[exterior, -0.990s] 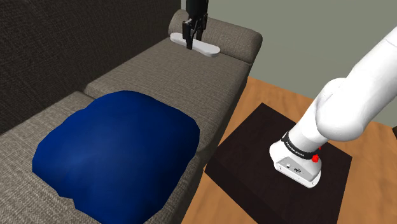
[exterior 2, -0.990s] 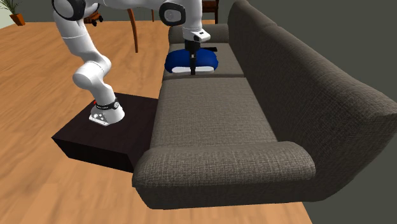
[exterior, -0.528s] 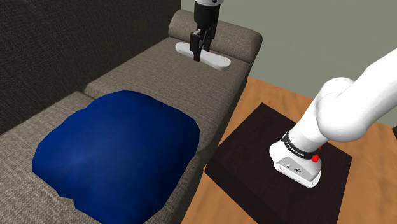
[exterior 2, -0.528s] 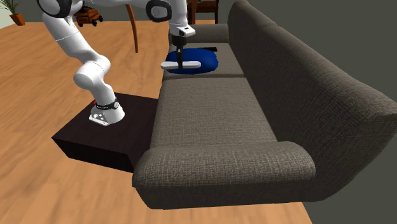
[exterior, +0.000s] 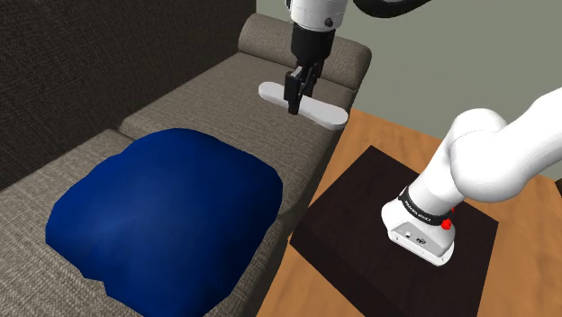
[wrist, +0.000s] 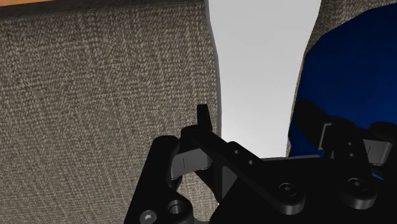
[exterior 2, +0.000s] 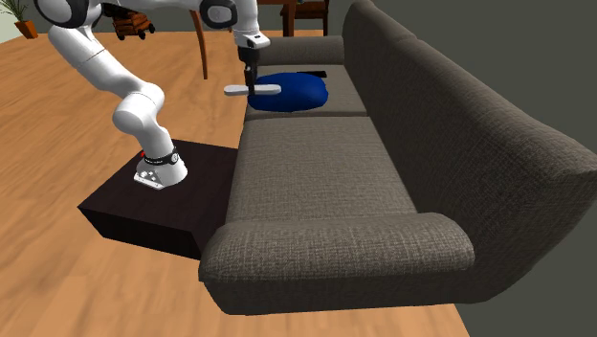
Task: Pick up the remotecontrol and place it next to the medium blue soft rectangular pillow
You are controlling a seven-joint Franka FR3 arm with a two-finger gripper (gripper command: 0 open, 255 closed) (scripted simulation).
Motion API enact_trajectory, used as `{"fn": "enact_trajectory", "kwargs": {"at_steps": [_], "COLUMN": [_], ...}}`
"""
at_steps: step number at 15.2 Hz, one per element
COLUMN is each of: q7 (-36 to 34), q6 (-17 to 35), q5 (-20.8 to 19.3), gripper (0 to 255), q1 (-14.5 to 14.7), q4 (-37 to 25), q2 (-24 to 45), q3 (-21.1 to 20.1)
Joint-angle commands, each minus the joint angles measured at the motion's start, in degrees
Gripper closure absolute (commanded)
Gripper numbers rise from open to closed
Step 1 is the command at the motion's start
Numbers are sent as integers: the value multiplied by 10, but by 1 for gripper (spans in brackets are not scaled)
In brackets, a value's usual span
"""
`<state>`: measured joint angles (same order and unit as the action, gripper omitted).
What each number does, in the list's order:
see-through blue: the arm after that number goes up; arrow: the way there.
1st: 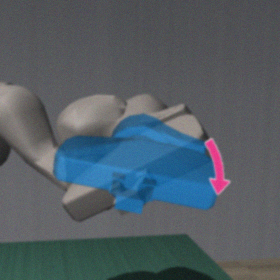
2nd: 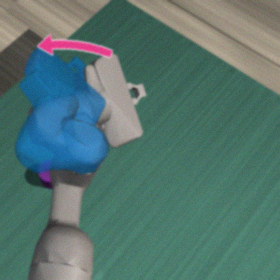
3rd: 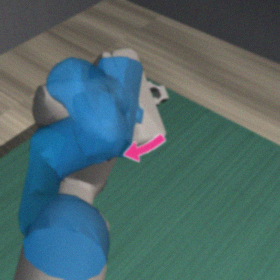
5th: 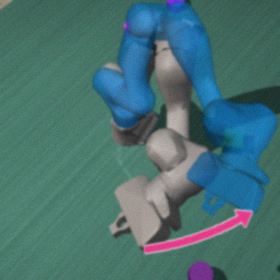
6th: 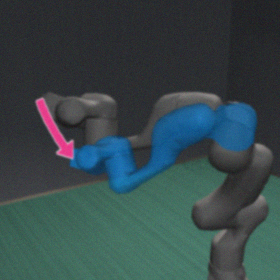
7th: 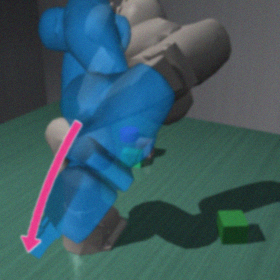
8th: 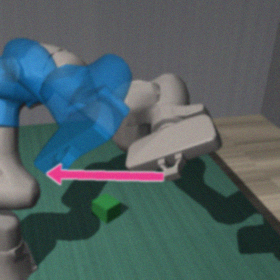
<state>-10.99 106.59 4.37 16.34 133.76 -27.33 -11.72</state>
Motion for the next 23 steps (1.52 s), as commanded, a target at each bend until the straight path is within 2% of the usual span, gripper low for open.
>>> {"fn": "enact_trajectory", "kwargs": {"at_steps": [1, 23], "q7": [-14, -20], "q6": [-1, 184], "q5": [9, 13], "gripper": [255, 255], "q1": [9, 10], "q4": [18, 147], "q2": [-20, 37], "q3": [-10, -29]}}
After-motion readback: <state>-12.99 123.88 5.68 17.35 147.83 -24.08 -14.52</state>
